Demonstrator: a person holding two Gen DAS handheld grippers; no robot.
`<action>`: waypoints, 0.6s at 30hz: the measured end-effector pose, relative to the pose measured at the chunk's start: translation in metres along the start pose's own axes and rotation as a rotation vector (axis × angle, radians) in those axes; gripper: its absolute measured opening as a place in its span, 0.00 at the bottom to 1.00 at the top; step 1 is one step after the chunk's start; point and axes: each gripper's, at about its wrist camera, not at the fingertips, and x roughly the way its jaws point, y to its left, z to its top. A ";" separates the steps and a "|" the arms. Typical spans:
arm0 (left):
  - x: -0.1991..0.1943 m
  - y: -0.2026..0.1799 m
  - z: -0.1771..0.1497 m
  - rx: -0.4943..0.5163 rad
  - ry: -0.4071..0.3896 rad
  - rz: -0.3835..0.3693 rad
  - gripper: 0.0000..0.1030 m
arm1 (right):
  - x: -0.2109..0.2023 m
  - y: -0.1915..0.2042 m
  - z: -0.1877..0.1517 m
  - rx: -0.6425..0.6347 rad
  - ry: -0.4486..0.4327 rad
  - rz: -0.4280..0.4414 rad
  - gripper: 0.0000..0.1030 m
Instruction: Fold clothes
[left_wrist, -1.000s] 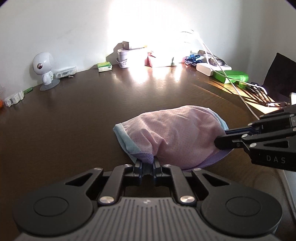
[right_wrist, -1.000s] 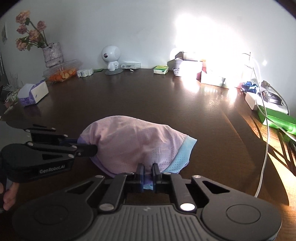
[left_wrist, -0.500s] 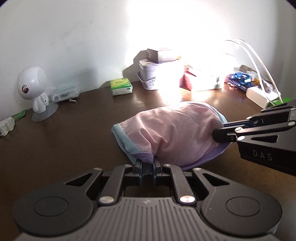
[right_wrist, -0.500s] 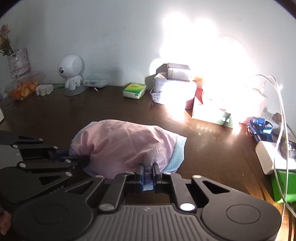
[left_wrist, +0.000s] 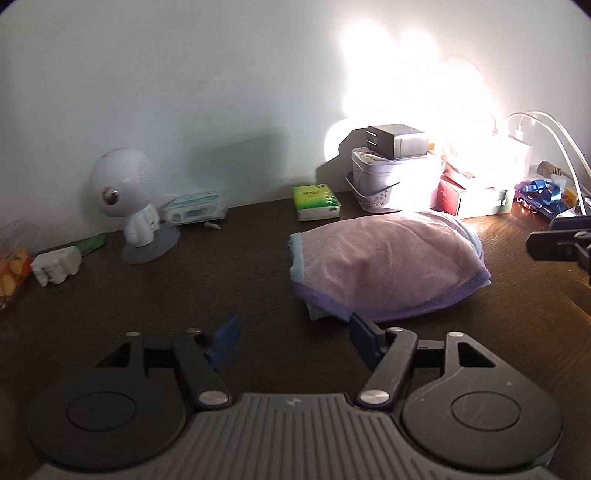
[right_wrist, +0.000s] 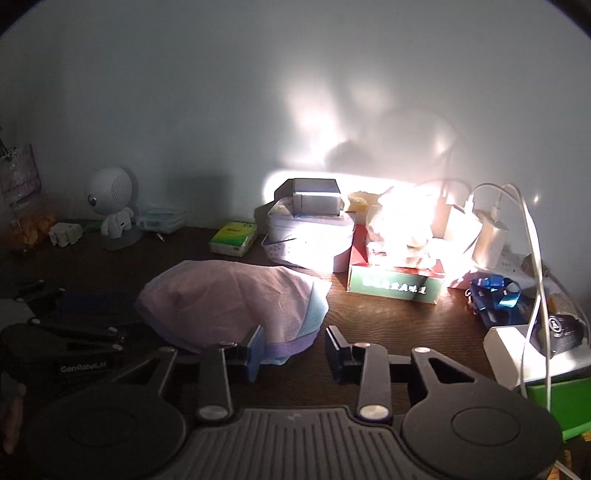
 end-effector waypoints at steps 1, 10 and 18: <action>-0.018 0.001 -0.006 -0.019 0.000 -0.017 0.83 | -0.016 -0.002 -0.001 0.010 -0.004 -0.010 0.42; -0.163 0.019 -0.108 -0.169 0.035 -0.035 1.00 | -0.176 0.027 -0.068 0.068 -0.064 0.047 0.90; -0.211 0.003 -0.187 -0.129 0.072 -0.006 1.00 | -0.223 0.079 -0.171 0.072 -0.017 -0.001 0.95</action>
